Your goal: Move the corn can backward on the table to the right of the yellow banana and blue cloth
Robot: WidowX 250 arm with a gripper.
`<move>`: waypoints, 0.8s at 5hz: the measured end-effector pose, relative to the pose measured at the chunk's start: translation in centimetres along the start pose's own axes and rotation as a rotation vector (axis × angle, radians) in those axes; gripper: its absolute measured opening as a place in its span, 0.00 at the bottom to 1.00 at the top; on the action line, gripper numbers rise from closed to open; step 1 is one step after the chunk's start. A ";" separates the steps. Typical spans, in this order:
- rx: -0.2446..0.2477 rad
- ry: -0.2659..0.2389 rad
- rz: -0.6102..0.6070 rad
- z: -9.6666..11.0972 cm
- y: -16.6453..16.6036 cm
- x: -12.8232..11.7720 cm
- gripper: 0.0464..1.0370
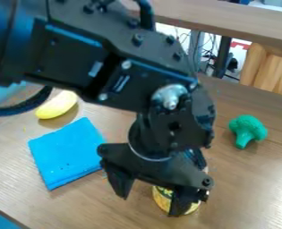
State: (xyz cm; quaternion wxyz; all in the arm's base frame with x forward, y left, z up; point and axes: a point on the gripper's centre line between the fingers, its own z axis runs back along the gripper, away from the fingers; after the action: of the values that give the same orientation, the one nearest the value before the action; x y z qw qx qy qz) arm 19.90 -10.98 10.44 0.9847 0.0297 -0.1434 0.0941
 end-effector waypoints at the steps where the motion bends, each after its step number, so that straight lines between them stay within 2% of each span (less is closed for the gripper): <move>1: 0.012 -0.007 0.058 -0.9 -0.1 -0.7 0.96; 2: 0.026 -0.030 0.078 -2.2 -0.4 -1.0 0.96; 4: 0.025 -0.133 0.166 -3.0 -0.6 0.0 0.96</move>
State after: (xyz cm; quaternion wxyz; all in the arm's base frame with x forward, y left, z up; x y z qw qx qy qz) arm 20.81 -11.30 7.54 0.9614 0.0362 -0.2090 0.1750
